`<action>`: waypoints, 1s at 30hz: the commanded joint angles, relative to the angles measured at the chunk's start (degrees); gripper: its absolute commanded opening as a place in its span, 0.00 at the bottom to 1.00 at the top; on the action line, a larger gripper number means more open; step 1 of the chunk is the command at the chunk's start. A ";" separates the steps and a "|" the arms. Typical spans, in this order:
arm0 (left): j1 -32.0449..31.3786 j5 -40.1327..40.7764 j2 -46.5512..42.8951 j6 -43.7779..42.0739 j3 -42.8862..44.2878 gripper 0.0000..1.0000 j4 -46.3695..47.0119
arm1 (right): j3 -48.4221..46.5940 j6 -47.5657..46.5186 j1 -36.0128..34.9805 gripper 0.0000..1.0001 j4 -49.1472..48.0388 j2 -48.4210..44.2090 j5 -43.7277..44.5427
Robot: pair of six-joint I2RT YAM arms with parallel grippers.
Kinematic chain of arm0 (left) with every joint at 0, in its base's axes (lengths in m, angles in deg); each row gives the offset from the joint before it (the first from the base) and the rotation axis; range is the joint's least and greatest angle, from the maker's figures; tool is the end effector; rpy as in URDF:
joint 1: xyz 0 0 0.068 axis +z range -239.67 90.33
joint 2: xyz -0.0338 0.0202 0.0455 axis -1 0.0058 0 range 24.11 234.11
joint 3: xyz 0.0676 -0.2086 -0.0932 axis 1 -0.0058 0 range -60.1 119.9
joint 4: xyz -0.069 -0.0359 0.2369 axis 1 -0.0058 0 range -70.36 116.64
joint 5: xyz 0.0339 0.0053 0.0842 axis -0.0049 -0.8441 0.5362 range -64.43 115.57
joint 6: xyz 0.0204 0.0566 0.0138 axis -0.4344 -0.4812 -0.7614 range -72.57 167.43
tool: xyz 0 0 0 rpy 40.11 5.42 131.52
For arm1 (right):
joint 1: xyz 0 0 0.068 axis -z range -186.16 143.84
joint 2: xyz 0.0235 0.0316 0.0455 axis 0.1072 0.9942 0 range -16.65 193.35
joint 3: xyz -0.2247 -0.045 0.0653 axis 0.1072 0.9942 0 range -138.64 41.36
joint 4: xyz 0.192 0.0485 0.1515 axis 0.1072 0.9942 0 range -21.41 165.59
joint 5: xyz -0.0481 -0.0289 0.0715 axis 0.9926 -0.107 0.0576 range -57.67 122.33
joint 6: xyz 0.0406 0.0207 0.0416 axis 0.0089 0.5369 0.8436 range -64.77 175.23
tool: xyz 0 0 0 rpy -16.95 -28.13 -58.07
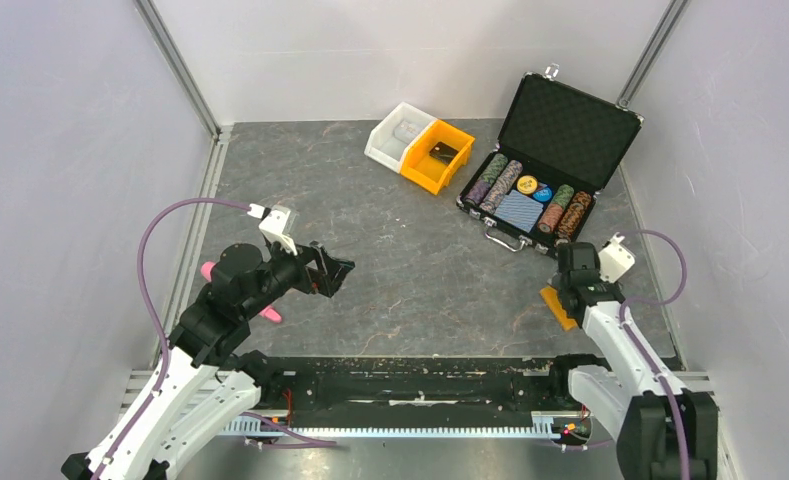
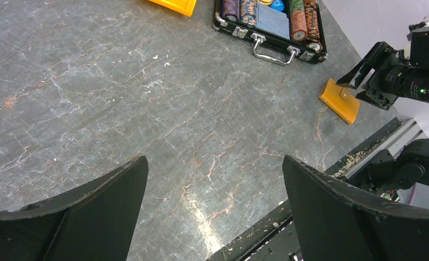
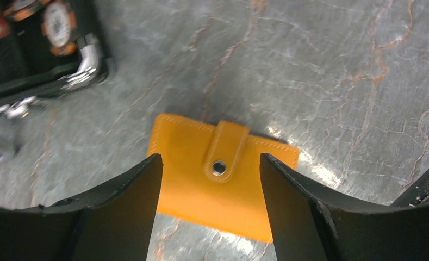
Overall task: Take the credit cards out of the card holder
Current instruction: Move the card holder to the corner of the board.
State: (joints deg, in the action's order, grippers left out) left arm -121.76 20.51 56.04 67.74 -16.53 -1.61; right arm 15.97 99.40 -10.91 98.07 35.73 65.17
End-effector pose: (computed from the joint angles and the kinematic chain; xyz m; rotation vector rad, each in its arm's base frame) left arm 0.1308 -0.0868 0.3053 0.2599 1.9038 -0.7082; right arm 0.1787 -0.0104 0.1481 0.9943 2.1540 -0.3391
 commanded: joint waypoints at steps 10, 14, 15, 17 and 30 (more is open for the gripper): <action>0.28 -1.80 -0.05 1.23 -0.31 1.00 0.72 | 7.63 -6.19 18.75 0.69 -13.14 4.58 -20.82; 0.23 -1.78 0.06 1.20 -0.31 1.00 0.83 | 9.02 -8.40 18.73 0.68 -14.76 4.50 -26.62; 0.27 -1.88 0.07 1.22 -0.31 1.00 0.83 | 9.33 -8.76 18.77 0.68 -14.89 4.27 -27.78; 0.28 -1.93 0.28 1.21 -0.30 1.00 0.83 | 10.18 -9.07 18.73 0.68 -14.90 3.52 -29.84; 0.27 -1.97 0.27 1.22 -0.27 1.00 0.84 | 14.81 -5.83 13.72 0.65 -13.09 -4.14 -40.69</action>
State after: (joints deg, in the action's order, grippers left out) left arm -121.76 19.39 56.32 67.74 -16.79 -1.63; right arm 27.91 91.37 6.07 76.82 31.71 30.61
